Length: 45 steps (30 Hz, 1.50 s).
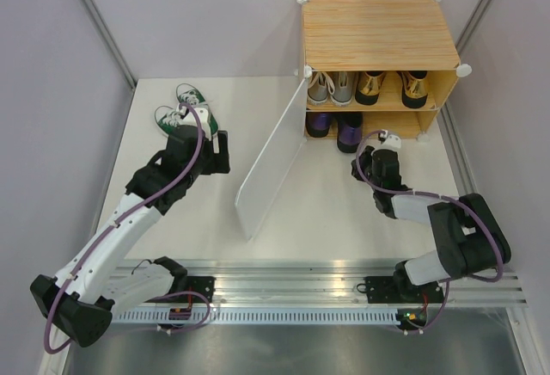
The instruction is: Place and organize the shoes in the shoe cabinet
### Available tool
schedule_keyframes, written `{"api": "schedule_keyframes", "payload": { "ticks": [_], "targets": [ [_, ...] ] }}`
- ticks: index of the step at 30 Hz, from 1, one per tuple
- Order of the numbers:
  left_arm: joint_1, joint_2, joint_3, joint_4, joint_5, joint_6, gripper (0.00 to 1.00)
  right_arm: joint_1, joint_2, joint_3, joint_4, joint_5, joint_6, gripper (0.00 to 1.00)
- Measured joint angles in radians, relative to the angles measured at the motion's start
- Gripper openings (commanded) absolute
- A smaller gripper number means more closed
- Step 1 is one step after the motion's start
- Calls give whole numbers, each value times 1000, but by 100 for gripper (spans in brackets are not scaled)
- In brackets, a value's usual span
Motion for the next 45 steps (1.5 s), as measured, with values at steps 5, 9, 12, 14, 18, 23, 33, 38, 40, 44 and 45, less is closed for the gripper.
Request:
{"api": "schedule_keyframes", "payload": {
  "ticks": [5, 9, 12, 14, 18, 23, 33, 38, 40, 44, 45],
  "targets": [
    [0, 2, 0, 1, -1, 0, 89, -1, 111, 92, 0, 3, -4, 29],
    [0, 6, 0, 1, -1, 0, 89, -13, 209, 202, 5, 1, -13, 28],
    [0, 6, 0, 1, -1, 1, 89, -21, 270, 274, -10, -4, -19, 27],
    [0, 6, 0, 1, -1, 1, 89, -27, 307, 323, -25, -8, -21, 27],
    [0, 6, 0, 1, -1, 1, 89, -31, 364, 408, -53, -11, -28, 27],
    [0, 7, 0, 1, -1, 1, 89, -33, 409, 464, -57, -21, -30, 27],
    [0, 7, 0, 1, -1, 2, 89, -33, 430, 487, -63, -30, -30, 29],
    [0, 7, 0, 1, -8, 2, 88, -33, 428, 488, -67, -34, -30, 34],
    [0, 7, 0, 3, -19, 2, 88, -33, 422, 484, -65, -41, -27, 35],
    [0, 3, -16, 22, -48, 3, 88, -33, 351, 407, -55, -62, -25, 42],
    [0, 4, -18, 23, -56, 3, 88, -33, 318, 376, -55, -68, -19, 43]
  ]
}}
